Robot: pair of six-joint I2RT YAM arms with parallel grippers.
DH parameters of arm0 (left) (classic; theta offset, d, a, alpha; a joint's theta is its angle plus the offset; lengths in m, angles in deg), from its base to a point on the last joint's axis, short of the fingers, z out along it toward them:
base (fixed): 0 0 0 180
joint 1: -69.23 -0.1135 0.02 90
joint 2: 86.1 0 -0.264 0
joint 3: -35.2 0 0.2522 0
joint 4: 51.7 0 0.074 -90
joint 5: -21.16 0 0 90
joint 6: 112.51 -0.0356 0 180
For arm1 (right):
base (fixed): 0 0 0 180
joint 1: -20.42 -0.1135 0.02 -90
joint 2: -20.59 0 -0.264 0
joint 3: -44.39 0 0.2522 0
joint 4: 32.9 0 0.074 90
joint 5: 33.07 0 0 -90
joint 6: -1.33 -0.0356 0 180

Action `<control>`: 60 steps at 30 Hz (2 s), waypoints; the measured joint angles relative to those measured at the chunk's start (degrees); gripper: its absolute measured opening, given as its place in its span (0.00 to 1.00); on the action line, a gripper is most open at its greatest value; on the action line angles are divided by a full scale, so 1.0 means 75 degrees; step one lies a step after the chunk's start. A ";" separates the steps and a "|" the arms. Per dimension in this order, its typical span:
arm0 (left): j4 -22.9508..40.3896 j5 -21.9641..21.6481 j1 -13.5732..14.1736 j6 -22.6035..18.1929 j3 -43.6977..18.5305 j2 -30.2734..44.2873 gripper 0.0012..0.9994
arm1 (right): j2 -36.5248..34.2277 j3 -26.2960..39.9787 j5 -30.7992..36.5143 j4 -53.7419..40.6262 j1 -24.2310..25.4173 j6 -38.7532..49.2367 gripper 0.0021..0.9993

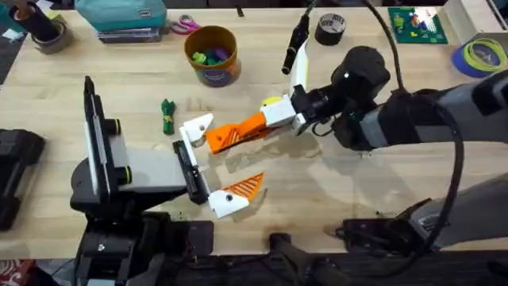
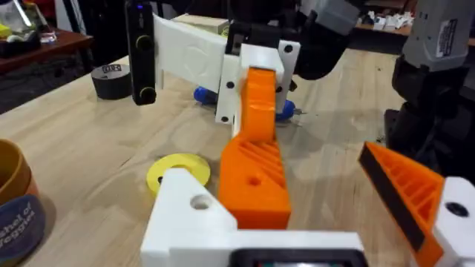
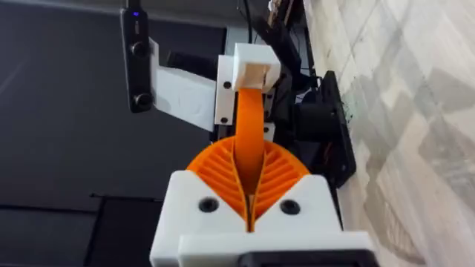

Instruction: Pick up the gripper from the table and insert it into the empty holder that is missing its gripper. Then pick up a screw, insert it into the mounting hole, and use the screwdriver to tighten it. Finally, clean up the table by picking up the vegetable and placing it into the bucket.

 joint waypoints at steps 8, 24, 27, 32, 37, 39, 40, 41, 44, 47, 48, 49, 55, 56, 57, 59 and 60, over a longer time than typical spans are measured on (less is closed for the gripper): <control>0.0000 0.0000 0.0000 0.0000 0.0000 -0.0002 0.99 | 0.0000 -0.0003 0.0011 0.0009 0.0000 -0.0001 0.01; 0.0000 0.0006 0.0000 0.0000 0.0000 -0.0003 0.99 | 0.0000 -0.0006 0.0292 0.0009 -0.0044 -0.0234 0.01; 0.0000 -0.0003 0.0000 0.0000 0.0000 -0.0001 0.99 | 0.0000 -0.0006 0.0381 0.0009 -0.0050 -0.0268 0.01; 0.0000 -0.0003 0.0000 -0.0002 0.0000 -0.0003 0.99 | 0.0000 -0.0007 0.0402 0.0009 -0.0052 -0.0293 0.01; -0.0003 -0.0017 -0.0003 0.0000 0.0000 -0.0002 0.99 | 0.0000 -0.0009 0.0463 0.0009 -0.0110 -0.0287 0.01; -0.0003 -0.0032 -0.0003 0.0000 0.0000 0.0000 0.99 | 0.0000 -0.0015 0.0525 0.0009 -0.0158 -0.0283 0.01; -0.0003 -0.0035 -0.0006 0.0000 0.0000 0.0000 0.99 | 0.0000 -0.0017 0.0553 0.0009 -0.0179 -0.0281 0.01; -0.0003 -0.0041 -0.0012 0.0000 0.0000 0.0000 0.99 | 0.0000 -0.0020 0.0586 0.0009 -0.0201 -0.0281 0.01; -0.0006 -0.0064 -0.0040 0.0000 0.0000 -0.0003 0.99 | 0.0000 -0.0023 0.0667 0.0009 -0.0236 -0.0244 0.01; -0.0006 -0.0067 -0.0044 0.0000 0.0000 0.0000 0.99 | 0.0000 -0.0032 0.0745 0.0009 -0.0281 -0.0172 0.01; -0.0006 -0.0070 -0.0044 0.0000 0.0000 -0.0003 0.99 | -0.0010 -0.0032 0.0761 0.0009 -0.0292 -0.0164 0.01; -0.0006 -0.0065 -0.0044 0.0001 0.0000 -0.0002 0.99 | -0.0037 -0.0032 0.0779 0.0020 -0.0302 -0.0140 0.01; 0.0003 -0.0035 -0.0044 0.0175 0.0000 0.0000 0.99 | -0.0424 0.0072 0.0807 0.0187 -0.0362 0.0005 0.01; 0.0003 -0.0032 -0.0044 0.0193 0.0000 0.0000 0.99 | -0.0458 0.0131 0.0806 0.0182 -0.0377 0.0013 0.01; 0.0003 -0.0027 -0.0044 0.0201 0.0000 0.0000 0.99 | -0.0479 0.0186 0.0809 0.0179 -0.0394 0.0029 0.01; 0.0003 -0.0019 -0.0044 0.0198 0.0000 0.0000 0.99 | -0.0502 0.0280 0.0829 0.0148 -0.0420 0.0040 0.01; 0.0003 -0.0007 -0.0044 0.0195 0.0000 0.0000 0.99 | -0.0516 0.0318 0.0831 0.0135 -0.0420 0.0044 0.01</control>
